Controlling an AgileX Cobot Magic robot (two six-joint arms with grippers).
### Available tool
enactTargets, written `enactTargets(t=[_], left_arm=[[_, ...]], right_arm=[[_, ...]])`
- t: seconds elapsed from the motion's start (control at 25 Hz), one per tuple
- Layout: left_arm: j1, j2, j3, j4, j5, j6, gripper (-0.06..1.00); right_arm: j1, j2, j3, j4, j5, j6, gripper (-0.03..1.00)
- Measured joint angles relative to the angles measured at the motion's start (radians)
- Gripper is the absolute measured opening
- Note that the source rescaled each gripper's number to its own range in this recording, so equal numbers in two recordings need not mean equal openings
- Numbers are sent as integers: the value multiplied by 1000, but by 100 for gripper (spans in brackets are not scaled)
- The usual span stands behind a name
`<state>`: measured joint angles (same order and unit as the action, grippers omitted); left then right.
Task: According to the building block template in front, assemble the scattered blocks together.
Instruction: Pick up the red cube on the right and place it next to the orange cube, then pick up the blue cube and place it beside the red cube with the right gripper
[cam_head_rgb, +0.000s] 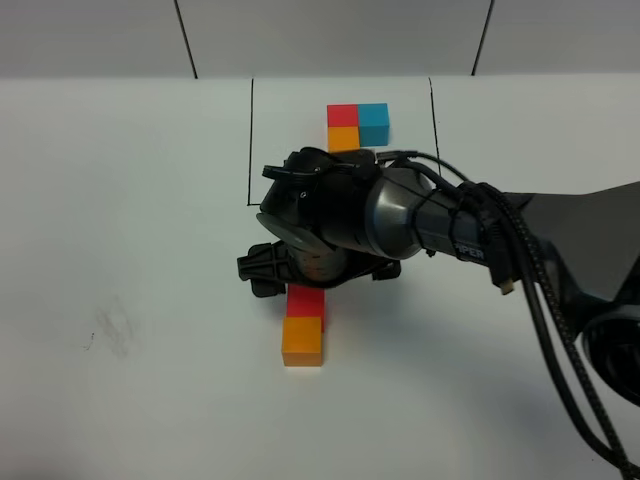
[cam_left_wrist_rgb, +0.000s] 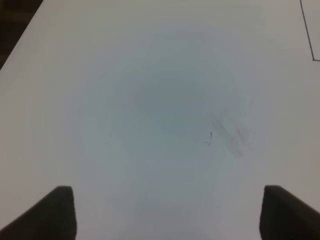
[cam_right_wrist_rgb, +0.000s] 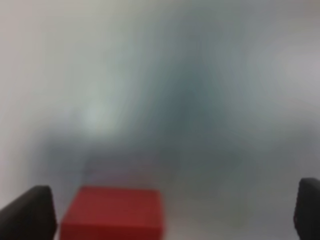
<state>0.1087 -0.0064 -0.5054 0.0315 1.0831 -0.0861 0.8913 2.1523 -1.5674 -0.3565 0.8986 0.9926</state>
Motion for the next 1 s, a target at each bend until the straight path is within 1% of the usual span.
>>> enactTargets(t=[0.08, 0.16, 0.24, 0.32, 0.44, 0.56, 0.68, 0.8, 0.88, 1.0], left_arm=[[0, 0, 0, 0, 0, 0, 68], [0, 0, 0, 0, 0, 0, 68], [0, 0, 0, 0, 0, 0, 68], [0, 0, 0, 0, 0, 0, 68], [0, 0, 0, 0, 0, 0, 68], [0, 0, 0, 0, 0, 0, 68], [0, 0, 0, 0, 0, 0, 68], [0, 0, 0, 0, 0, 0, 68], [0, 0, 0, 0, 0, 0, 68], [0, 0, 0, 0, 0, 0, 68]], right_arm=[[-1, -53, 0, -97, 67, 28, 99], [-12, -110, 0, -224, 133, 66, 100], [-37, -185, 0, -322, 209, 75, 100], [-80, -264, 0, -388, 269, 70, 99], [-161, -402, 0, -431, 295, 39, 97], [-268, -546, 0, -427, 299, -51, 94], [-405, -674, 0, -381, 305, -207, 93], [-575, -768, 0, -271, 313, -408, 91], [-676, -795, 5, -175, 315, -540, 90], [-805, -815, 73, -41, 315, -677, 88]])
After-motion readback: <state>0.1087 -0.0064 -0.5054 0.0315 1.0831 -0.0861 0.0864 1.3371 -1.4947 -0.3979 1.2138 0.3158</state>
